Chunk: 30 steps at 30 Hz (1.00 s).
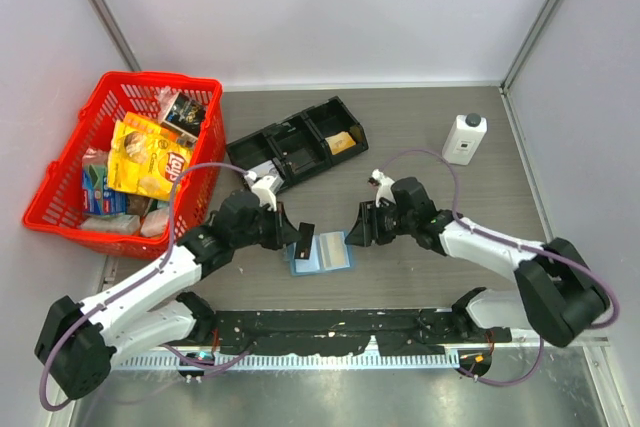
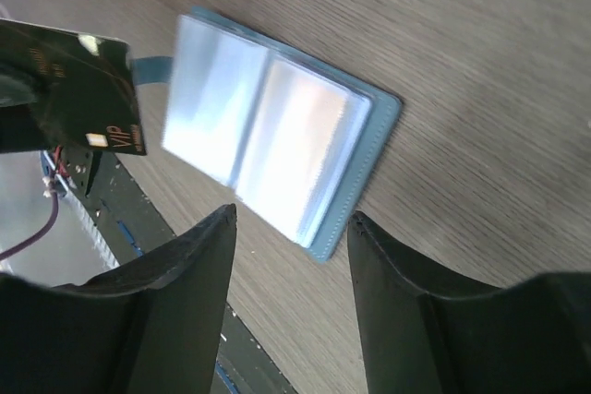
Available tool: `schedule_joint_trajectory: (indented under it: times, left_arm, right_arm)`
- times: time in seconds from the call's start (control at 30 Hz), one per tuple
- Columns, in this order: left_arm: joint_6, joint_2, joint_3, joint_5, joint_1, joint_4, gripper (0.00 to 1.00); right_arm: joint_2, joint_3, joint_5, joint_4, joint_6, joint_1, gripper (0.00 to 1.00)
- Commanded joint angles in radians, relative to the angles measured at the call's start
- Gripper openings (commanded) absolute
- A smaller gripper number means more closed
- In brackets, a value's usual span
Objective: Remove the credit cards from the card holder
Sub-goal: Remove the credit card from the card holder.
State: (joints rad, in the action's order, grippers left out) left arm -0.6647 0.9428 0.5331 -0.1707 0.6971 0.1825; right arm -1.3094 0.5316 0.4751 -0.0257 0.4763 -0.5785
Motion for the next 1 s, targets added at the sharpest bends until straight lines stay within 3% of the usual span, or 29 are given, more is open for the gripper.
schedule_joint_trajectory:
  times: [0.0,0.4,0.77,0.9,0.93,0.97]
  left_arm:
    - [0.194,0.027,0.111,-0.140,-0.005,0.090,0.00]
    - [0.537,0.175,0.381,-0.525,-0.002,0.325,0.00]
    - [0.582,0.232,0.484,-0.615,-0.004,0.356,0.00]
    - [0.580,0.251,0.496,-0.618,-0.004,0.347,0.00]
    - [0.579,0.254,0.499,-0.619,-0.004,0.347,0.00]
    - [0.576,0.263,0.504,-0.622,-0.004,0.345,0.00]
  right_arm:
    - [0.146,0.067,0.042,0.076,-0.157,0.002,0.57]
    - [0.228,0.226,0.315,0.112,-0.358,0.000,0.63]
    - [0.104,0.312,0.542,0.144,-0.401,-0.058,0.56]
    - [0.087,0.321,0.569,0.150,-0.401,-0.083,0.44]
    - [0.085,0.318,0.568,0.150,-0.401,-0.083,0.33]
    - [0.088,0.314,0.551,0.150,-0.400,-0.081,0.14]
